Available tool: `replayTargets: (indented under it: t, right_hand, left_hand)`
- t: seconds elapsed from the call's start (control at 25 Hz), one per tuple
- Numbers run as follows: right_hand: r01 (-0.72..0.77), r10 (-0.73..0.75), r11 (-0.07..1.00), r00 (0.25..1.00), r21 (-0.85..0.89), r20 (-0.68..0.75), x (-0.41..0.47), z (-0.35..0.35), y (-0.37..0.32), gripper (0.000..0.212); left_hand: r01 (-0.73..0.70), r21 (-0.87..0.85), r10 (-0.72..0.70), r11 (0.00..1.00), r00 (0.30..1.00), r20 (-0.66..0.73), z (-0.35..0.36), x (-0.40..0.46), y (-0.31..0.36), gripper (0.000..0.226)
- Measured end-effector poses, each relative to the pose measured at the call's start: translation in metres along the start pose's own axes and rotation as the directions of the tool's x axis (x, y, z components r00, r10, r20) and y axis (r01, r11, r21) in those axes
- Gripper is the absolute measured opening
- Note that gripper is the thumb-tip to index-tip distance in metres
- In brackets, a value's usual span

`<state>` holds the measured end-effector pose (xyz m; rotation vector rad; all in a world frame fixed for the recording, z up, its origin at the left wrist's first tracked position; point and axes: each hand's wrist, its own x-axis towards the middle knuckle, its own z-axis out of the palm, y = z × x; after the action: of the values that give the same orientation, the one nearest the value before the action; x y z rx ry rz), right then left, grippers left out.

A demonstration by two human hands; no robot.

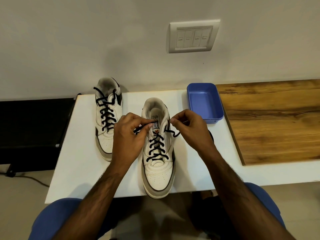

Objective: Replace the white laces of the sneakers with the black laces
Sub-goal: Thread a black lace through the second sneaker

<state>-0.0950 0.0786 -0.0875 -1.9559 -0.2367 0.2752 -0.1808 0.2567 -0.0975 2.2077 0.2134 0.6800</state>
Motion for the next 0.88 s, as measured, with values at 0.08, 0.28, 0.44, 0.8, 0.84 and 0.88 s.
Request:
replayTargets:
  t: [0.08,0.28,0.44,0.8,0.84,0.88]
  right_hand:
    - [-0.064,0.065,0.995,0.998,-0.079,0.013,0.000,0.010,0.002,0.030]
    - [-0.132,0.131,0.988,0.991,-0.082,-0.011,0.004,0.019,0.000,0.040]
    - [-0.120,0.120,0.991,0.993,-0.060,0.001,0.002,0.015,-0.003,0.021]
    - [-0.094,0.093,0.995,0.993,0.014,0.068,0.002,0.009,0.004,0.014]
    - [-0.088,0.087,0.996,0.994,0.011,0.066,0.001,0.009,0.004,0.014]
    - [-0.082,0.082,0.997,0.995,0.006,0.063,0.001,0.009,0.004,0.014]
  left_hand:
    - [-0.009,0.118,0.008,0.993,1.000,0.013,0.003,0.000,-0.004,0.020]
    - [-0.062,0.354,0.058,0.933,0.998,0.022,0.011,-0.001,-0.001,0.012]
    - [-0.035,0.363,0.022,0.931,0.999,0.040,0.013,-0.003,0.001,0.010]
    - [-0.170,0.348,0.135,0.922,0.983,0.124,0.017,-0.001,0.001,0.006]
    - [-0.187,0.350,0.152,0.918,0.980,0.126,0.017,-0.001,0.001,0.005]
    - [-0.196,0.348,0.161,0.917,0.979,0.126,0.018,0.000,0.002,0.005]
